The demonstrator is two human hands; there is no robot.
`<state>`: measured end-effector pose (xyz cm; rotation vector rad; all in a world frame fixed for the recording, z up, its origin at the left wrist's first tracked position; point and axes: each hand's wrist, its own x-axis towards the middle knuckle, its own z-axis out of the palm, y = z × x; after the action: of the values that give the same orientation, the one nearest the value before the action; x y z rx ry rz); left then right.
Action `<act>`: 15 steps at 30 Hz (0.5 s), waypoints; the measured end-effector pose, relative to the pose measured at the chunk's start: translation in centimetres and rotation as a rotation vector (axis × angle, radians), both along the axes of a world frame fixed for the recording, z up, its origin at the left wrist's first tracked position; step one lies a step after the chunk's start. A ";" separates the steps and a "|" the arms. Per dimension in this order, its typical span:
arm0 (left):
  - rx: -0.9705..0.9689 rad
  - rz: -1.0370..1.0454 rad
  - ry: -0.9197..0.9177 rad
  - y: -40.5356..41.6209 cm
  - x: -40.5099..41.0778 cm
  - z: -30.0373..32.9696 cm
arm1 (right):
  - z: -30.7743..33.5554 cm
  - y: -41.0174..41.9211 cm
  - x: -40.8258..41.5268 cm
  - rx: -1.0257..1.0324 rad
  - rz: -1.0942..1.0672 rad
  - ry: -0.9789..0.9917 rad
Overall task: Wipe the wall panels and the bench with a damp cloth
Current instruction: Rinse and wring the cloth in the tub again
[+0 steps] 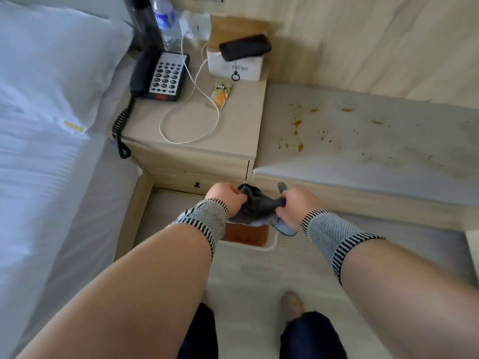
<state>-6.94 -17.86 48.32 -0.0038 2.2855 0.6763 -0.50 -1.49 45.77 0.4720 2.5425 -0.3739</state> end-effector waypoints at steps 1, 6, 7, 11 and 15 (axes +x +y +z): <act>-0.002 0.000 -0.012 -0.6 -0.9 -1.5 | -1.5 -0.6 -0.3 0.005 -0.009 0.010; -0.020 -0.032 0.000 -1.6 -5.1 -10.8 | -9.4 -1.4 -2.9 -0.028 -0.003 0.019; -0.041 -0.051 0.016 -1.5 -5.8 -13.2 | -11.7 -1.3 -3.5 -0.026 0.004 0.022; -0.123 -0.174 0.081 -0.8 -7.6 -24.9 | -23.1 -0.6 -5.5 -0.013 0.033 0.046; -0.175 -0.266 0.102 -0.2 -8.4 -36.3 | -33.8 0.3 -6.8 0.009 0.069 -0.022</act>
<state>-15.39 -18.04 11.97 0.2523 2.3786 0.3444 -7.34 -1.19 12.00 0.3883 2.5326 -0.3307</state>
